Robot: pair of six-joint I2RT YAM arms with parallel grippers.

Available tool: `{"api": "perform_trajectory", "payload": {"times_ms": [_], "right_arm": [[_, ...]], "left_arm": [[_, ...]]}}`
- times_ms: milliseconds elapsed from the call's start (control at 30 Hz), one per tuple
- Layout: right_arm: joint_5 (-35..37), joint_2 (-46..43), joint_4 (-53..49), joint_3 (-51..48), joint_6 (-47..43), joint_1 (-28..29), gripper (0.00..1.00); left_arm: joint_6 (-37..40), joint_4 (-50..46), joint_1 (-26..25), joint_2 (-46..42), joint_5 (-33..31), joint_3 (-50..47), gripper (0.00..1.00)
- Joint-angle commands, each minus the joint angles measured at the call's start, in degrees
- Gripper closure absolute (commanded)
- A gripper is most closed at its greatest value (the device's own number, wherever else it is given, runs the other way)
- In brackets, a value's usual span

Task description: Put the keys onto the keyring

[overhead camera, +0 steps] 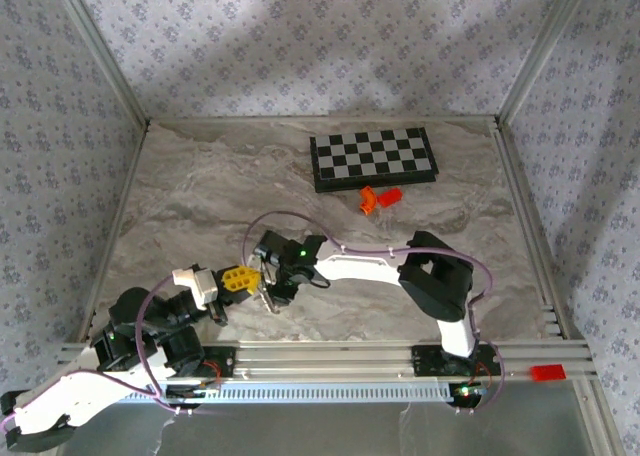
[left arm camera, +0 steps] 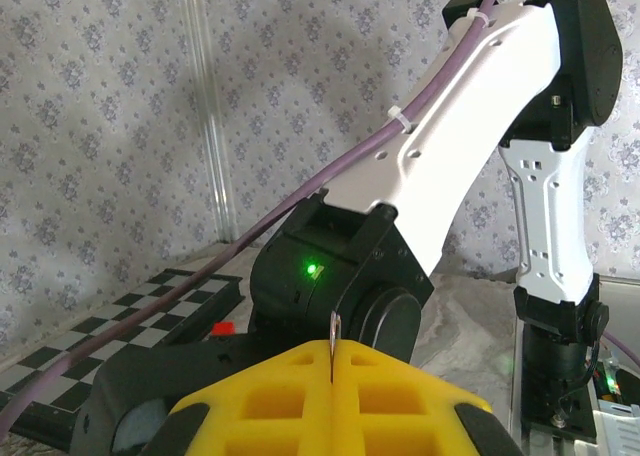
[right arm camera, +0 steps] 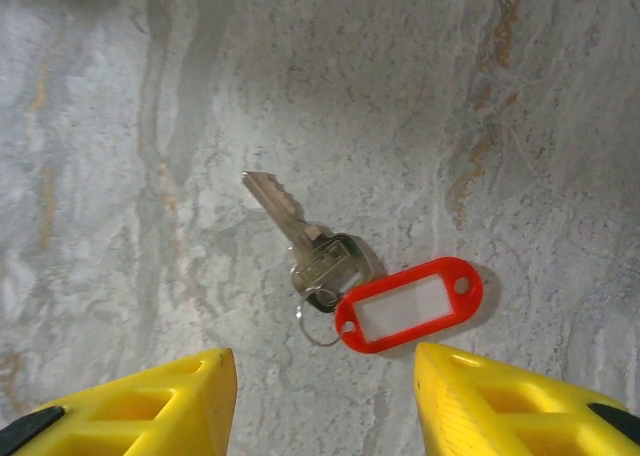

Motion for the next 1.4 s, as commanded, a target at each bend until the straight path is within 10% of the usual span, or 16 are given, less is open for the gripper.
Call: {"api": "perform_trajectory", "payload": {"times_ms": [0,1367], "right_arm": [[3.6,1.5,-2.4,1.8,0.3,0.2,0.49],[3.7,5.6,-1.1,3.5,-2.6,1.9,0.85]], "left_arm": [[-1.0,1.2,-0.4,-1.1,-0.9,1.4,1.0],[-0.1,1.9,-0.5,-0.9,-2.0,0.8,1.0]]}}
